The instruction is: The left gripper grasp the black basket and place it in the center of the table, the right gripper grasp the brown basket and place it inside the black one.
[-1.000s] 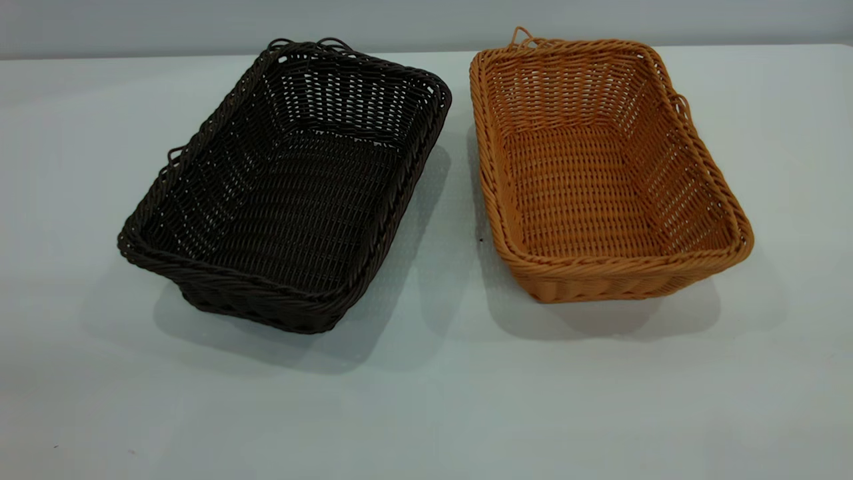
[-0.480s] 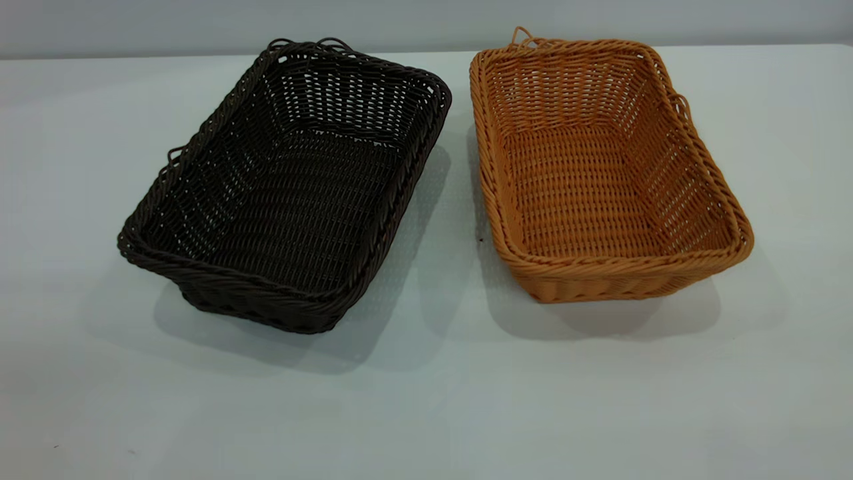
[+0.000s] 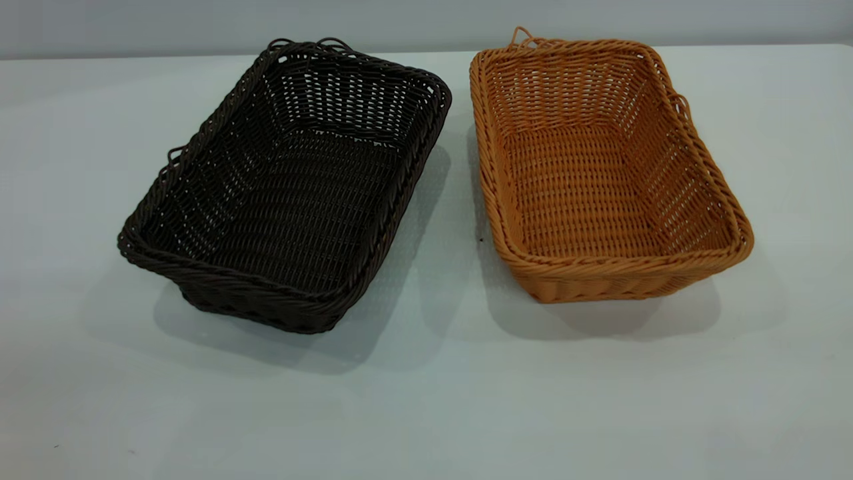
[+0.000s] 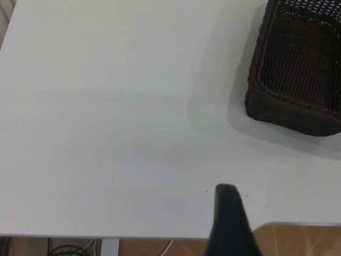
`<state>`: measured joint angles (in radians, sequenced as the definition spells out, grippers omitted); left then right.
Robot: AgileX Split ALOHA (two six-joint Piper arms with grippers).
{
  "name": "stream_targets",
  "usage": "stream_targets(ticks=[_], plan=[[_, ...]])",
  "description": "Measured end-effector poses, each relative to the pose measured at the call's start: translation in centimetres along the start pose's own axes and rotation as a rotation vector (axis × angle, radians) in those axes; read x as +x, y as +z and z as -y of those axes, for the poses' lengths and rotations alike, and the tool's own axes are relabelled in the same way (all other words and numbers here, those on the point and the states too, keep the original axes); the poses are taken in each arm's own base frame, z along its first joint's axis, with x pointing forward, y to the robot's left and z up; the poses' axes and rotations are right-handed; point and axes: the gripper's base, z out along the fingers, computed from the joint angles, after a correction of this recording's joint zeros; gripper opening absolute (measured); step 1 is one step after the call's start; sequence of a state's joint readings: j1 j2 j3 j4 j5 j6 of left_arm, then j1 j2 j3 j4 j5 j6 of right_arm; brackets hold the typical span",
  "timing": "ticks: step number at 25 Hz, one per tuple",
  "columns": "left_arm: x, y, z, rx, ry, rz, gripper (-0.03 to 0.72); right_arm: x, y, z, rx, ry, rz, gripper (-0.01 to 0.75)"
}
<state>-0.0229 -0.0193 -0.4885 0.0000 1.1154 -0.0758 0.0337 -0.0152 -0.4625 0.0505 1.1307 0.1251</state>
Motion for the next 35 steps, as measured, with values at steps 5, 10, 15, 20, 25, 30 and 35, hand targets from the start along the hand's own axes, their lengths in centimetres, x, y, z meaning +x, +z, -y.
stream_targets(ticks=[5, 10, 15, 20, 25, 30, 35], plan=[[0.0, 0.0, 0.0, 0.0, 0.0, 0.0, 0.454, 0.0, 0.0, 0.0, 0.0, 0.0, 0.0, 0.242], [0.0, 0.0, 0.0, 0.0, 0.0, 0.0, 0.454, 0.0, 0.0, 0.0, 0.0, 0.0, 0.0, 0.242], [0.0, 0.0, 0.0, 0.0, 0.0, 0.0, 0.454, 0.0, 0.0, 0.0, 0.001, 0.0, 0.0, 0.242], [0.0, 0.0, 0.0, 0.0, 0.0, 0.0, 0.454, 0.0, 0.0, 0.0, 0.001, 0.0, 0.0, 0.242], [0.0, 0.0, 0.0, 0.0, 0.0, 0.0, 0.454, 0.0, 0.0, -0.1, -0.009, 0.004, -0.001, 0.242], [-1.0, 0.5, -0.2, -0.031, -0.002, -0.046, 0.454, -0.4, 0.1, -0.7, -0.067, -0.011, -0.004, 0.272], [-5.9, 3.0, 0.2, -0.042, 0.037, -0.176, 0.454, -3.2, 3.1, -2.1, -0.175, 0.02, -0.11, 0.439]])
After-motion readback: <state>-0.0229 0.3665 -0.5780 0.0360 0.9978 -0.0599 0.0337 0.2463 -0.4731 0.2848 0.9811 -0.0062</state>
